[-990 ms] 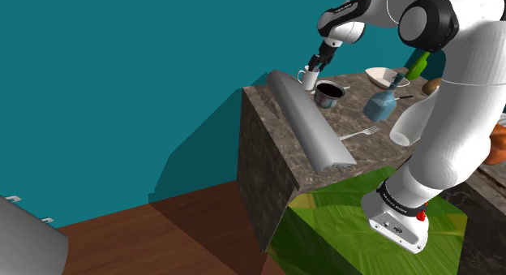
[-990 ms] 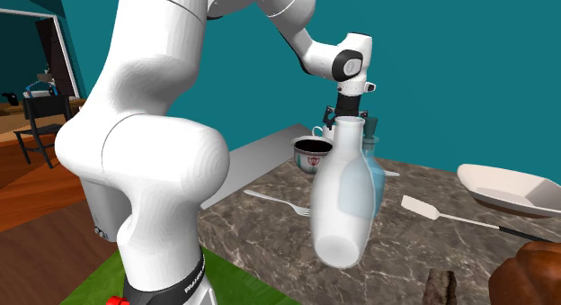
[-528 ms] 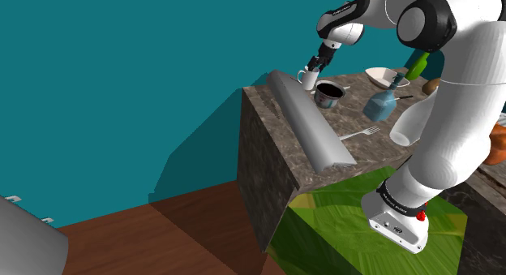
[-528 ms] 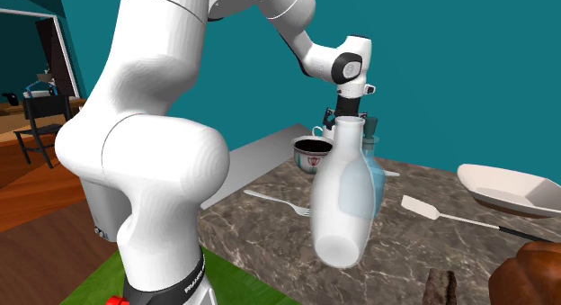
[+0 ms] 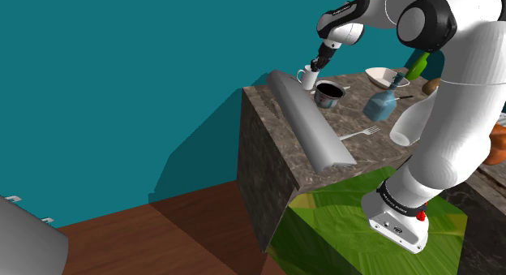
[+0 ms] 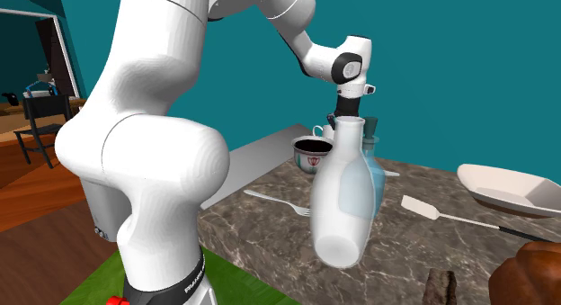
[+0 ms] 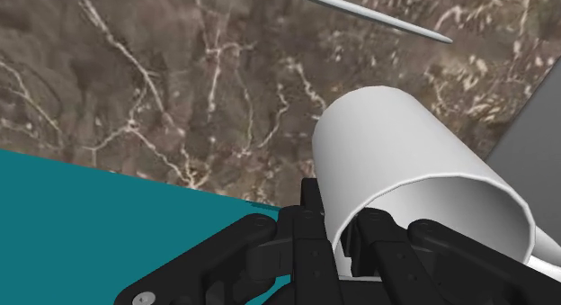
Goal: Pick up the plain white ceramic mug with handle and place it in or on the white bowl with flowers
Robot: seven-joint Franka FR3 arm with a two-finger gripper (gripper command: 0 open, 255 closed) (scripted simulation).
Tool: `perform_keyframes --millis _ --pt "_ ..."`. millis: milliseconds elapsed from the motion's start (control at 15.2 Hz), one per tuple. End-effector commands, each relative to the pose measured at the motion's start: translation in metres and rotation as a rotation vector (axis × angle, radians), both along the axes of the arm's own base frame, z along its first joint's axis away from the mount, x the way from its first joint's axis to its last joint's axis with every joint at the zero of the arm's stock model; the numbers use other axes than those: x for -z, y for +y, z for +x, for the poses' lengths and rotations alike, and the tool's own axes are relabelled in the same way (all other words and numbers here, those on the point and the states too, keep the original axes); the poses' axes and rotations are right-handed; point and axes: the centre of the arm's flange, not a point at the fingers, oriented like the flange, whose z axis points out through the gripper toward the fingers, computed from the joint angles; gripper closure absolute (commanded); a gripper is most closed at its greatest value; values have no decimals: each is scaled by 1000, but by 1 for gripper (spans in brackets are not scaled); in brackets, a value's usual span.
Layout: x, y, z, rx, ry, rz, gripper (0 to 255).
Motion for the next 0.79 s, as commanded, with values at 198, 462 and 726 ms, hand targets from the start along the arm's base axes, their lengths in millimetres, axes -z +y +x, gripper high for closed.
perform_keyframes --millis 198,462,726 --pt "-5 0 0 0 0 0 255" --pt "-26 0 0 0 0 0 255" --pt "-48 0 0 0 0 0 255"
